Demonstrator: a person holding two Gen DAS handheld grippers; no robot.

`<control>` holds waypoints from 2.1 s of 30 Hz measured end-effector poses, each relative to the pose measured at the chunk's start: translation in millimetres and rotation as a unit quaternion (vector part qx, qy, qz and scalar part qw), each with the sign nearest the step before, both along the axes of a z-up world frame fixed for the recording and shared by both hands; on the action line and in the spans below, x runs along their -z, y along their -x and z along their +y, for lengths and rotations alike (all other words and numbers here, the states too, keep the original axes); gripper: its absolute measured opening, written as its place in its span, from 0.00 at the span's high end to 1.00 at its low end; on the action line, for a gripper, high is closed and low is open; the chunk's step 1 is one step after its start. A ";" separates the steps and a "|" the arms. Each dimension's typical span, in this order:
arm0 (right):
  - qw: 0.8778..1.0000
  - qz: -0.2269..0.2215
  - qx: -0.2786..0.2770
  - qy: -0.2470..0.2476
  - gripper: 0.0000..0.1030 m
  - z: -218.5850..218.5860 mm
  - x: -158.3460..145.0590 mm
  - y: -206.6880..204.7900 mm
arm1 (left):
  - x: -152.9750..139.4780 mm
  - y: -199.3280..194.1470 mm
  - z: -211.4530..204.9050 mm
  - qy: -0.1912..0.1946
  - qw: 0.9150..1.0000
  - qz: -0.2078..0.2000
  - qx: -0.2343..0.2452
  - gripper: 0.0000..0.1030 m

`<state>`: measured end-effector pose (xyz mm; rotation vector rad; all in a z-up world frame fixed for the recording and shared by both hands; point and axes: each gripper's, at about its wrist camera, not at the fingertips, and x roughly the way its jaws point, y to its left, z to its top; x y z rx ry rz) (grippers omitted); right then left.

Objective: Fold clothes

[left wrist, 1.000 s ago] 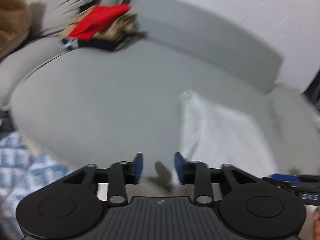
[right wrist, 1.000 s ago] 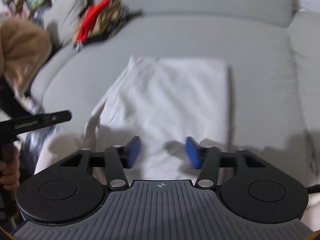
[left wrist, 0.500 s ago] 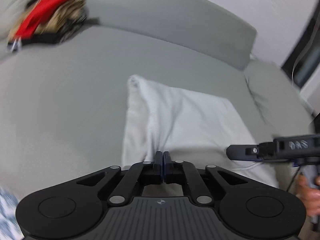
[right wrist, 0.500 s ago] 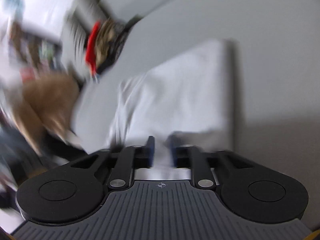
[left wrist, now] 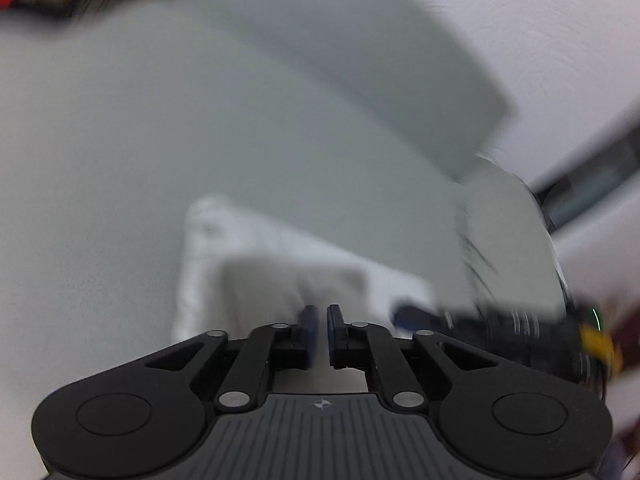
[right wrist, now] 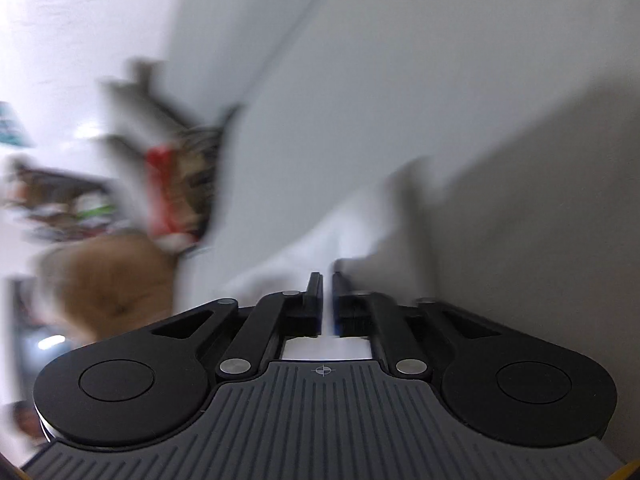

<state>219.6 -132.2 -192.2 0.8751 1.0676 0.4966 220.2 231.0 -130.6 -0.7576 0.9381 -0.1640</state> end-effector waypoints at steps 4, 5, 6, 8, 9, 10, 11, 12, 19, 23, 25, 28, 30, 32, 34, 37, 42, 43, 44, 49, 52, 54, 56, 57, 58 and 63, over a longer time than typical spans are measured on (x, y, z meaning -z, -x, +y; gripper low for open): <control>0.984 -0.016 0.117 0.133 0.87 -21.8 -32.8 3.7 | -6.4 3.8 24.6 0.022 0.993 0.002 -0.116 0.99; 0.977 -0.023 0.107 0.182 0.80 -20.9 -46.3 6.1 | -20.2 9.3 19.0 -0.009 0.995 -0.010 -0.099 0.95; 0.973 -0.025 0.082 0.214 0.73 -16.1 -59.4 15.0 | -33.7 16.4 11.0 -0.038 0.996 -0.015 -0.073 0.88; 0.964 -0.027 0.022 0.264 0.47 -3.9 -85.3 37.1 | -58.1 39.3 -8.9 -0.090 0.996 -0.020 -0.021 0.78; 0.956 -0.039 -0.011 0.292 0.48 6.9 -99.8 54.5 | -68.8 54.2 -19.9 -0.116 0.993 -0.022 0.002 0.74; 0.943 -0.056 -0.049 0.325 0.49 22.1 -113.5 75.6 | -77.8 68.9 -32.1 -0.141 0.989 -0.023 0.026 0.73; 0.929 -0.074 -0.085 0.353 0.49 38.2 -122.7 98.8 | -84.1 83.3 -46.3 -0.164 0.985 -0.023 0.050 0.73; 0.913 -0.092 -0.120 0.379 0.49 54.4 -130.6 122.5 | -87.5 97.5 -60.8 -0.186 0.980 -0.024 0.070 0.71; 0.848 -0.112 -0.238 0.459 0.75 110.3 -115.8 199.6 | -66.3 152.5 -98.7 -0.263 0.959 -0.006 0.100 0.75; 0.829 -0.127 -0.248 0.486 0.75 122.1 -106.4 190.2 | -50.8 154.3 -94.2 -0.282 0.955 0.003 0.093 0.75; 0.819 -0.129 -0.260 0.495 0.75 123.4 -104.3 190.2 | -47.2 155.8 -91.0 -0.278 0.956 0.025 0.091 0.70; 0.813 -0.086 -0.277 0.504 0.62 108.4 -101.4 198.6 | -52.6 168.2 -89.6 -0.279 0.954 0.051 0.094 0.75; 0.823 -0.048 -0.271 0.496 0.50 96.6 -101.3 201.4 | -57.7 179.4 -90.4 -0.283 0.952 0.057 0.099 0.75; 0.842 -0.039 -0.256 0.473 0.37 85.7 -113.0 201.8 | -66.9 190.4 -91.1 -0.281 0.953 0.052 0.101 0.68; 0.858 -0.054 -0.234 0.455 0.26 79.8 -133.1 201.0 | -80.2 197.2 -93.7 -0.292 0.951 0.040 0.096 0.58; 0.864 -0.082 -0.212 0.449 0.16 79.5 -161.0 206.7 | -101.2 204.9 -99.0 -0.316 0.945 0.023 0.088 0.46; 0.868 -0.094 -0.201 0.445 0.16 83.3 -195.6 218.7 | -137.6 203.6 -107.0 -0.344 0.937 0.007 0.066 0.15; 0.867 -0.093 -0.198 0.447 0.15 84.8 -200.6 217.9 | -143.5 203.9 -107.4 -0.347 0.936 0.008 0.062 0.14; 0.868 -0.094 -0.193 0.448 0.15 86.3 -206.7 218.5 | -148.9 204.5 -106.4 -0.347 0.936 0.010 0.057 0.12; 0.877 -0.104 -0.170 0.437 0.15 85.4 -231.9 232.3 | -167.3 209.9 -90.0 -0.295 0.954 0.030 0.035 0.07; 0.881 -0.097 -0.166 0.432 0.15 80.4 -241.5 239.5 | -179.4 218.2 -92.4 -0.302 0.952 0.023 0.033 0.04; 0.882 -0.095 -0.162 0.432 0.15 77.2 -245.5 244.5 | -183.9 221.9 -96.5 -0.314 0.949 0.017 0.033 0.03; 0.883 -0.091 -0.153 0.434 0.15 72.6 -246.5 248.9 | -186.4 225.0 -100.9 -0.319 0.947 0.012 0.035 0.03; 0.883 -0.089 -0.148 0.436 0.15 70.0 -246.5 251.0 | -186.4 225.7 -102.8 -0.318 0.947 0.012 0.036 0.04; 0.884 -0.086 -0.144 0.437 0.15 66.9 -246.4 252.3 | -186.0 226.1 -104.6 -0.316 0.948 0.013 0.036 0.04; 0.883 -0.081 -0.135 0.442 0.15 54.3 -241.1 255.1 | -181.4 225.9 -115.5 -0.310 0.949 0.016 0.054 0.04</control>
